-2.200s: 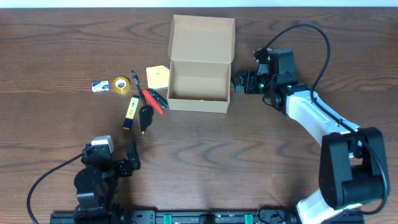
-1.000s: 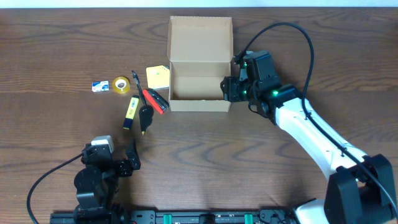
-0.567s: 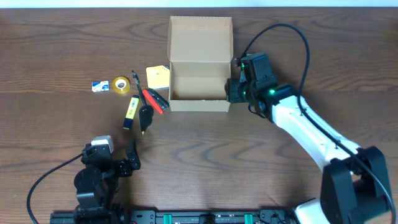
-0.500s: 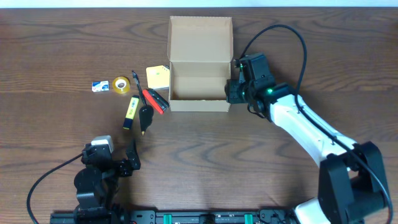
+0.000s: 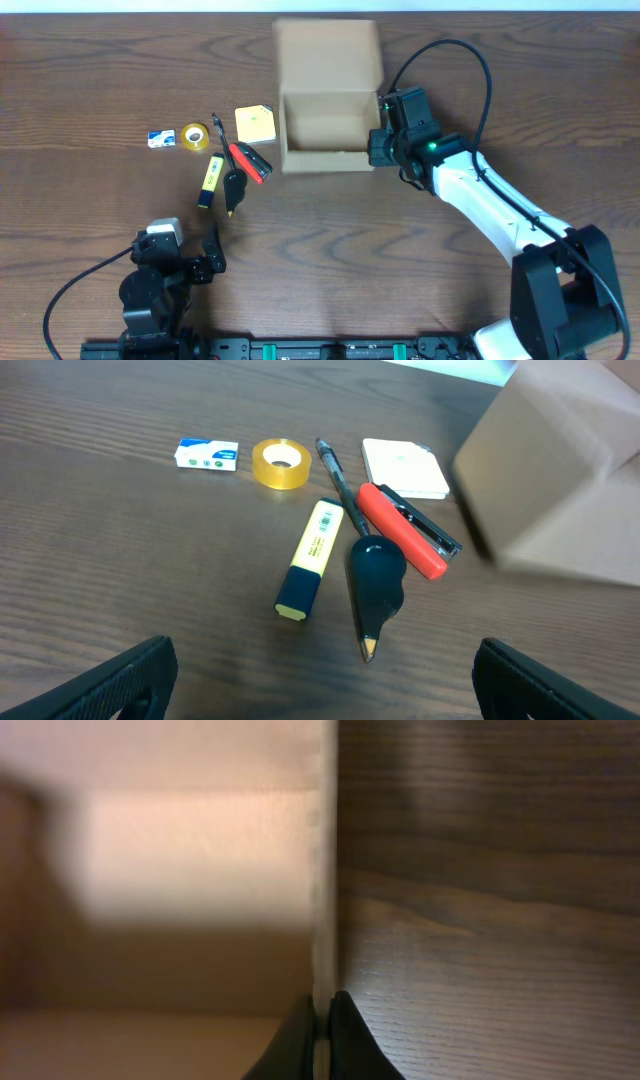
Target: Pack container
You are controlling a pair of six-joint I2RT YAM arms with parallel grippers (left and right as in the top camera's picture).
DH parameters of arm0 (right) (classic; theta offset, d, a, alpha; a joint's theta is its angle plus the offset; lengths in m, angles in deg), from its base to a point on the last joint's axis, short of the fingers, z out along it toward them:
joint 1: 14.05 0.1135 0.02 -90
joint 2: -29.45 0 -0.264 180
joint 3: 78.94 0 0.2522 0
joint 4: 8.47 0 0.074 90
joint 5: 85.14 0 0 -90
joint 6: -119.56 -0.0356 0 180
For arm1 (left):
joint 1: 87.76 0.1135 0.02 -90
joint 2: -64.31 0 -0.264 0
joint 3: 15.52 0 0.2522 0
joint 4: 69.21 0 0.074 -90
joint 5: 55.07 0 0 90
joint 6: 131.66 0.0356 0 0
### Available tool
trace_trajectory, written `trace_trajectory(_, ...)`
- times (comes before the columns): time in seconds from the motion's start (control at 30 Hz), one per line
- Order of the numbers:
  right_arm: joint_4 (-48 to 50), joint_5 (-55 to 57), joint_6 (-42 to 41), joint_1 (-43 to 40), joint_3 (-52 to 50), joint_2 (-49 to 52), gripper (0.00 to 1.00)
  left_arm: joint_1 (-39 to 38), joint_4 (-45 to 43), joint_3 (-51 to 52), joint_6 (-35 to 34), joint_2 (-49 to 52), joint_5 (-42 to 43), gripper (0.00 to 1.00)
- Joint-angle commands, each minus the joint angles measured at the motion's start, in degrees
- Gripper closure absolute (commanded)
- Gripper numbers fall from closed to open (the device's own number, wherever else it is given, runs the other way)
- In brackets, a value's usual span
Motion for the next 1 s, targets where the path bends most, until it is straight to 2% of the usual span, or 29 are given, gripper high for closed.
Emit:
trace_trajectory(0.0,-0.5,2.0,-1.3,0.0,0.1,0.1,0.99,-0.3,0.0,0.9,-0.6,-0.4,0.0,0.05)
trace_trajectory(0.37,-2.9,2.6,0.9,-0.1,0.7,0.1,0.99,-0.2,0.0,0.9,-0.6,-0.4,0.0,0.05)
trace_trajectory(0.67,-8.7,4.9,3.3,-0.2,7.5,0.1,0.99,-0.3,0.0,0.9,-0.6,-0.4,0.0,0.05)
trace_trajectory(0.87,-9.6,4.9,3.2,-0.2,8.2,0.1,0.99,-0.3,0.0,0.9,-0.6,-0.4,0.0,0.05)
trace_trajectory(0.97,-10.1,4.9,3.2,-0.1,8.2,0.1,0.94,-0.3,0.0,0.9,-0.6,-0.4,0.0,0.05)
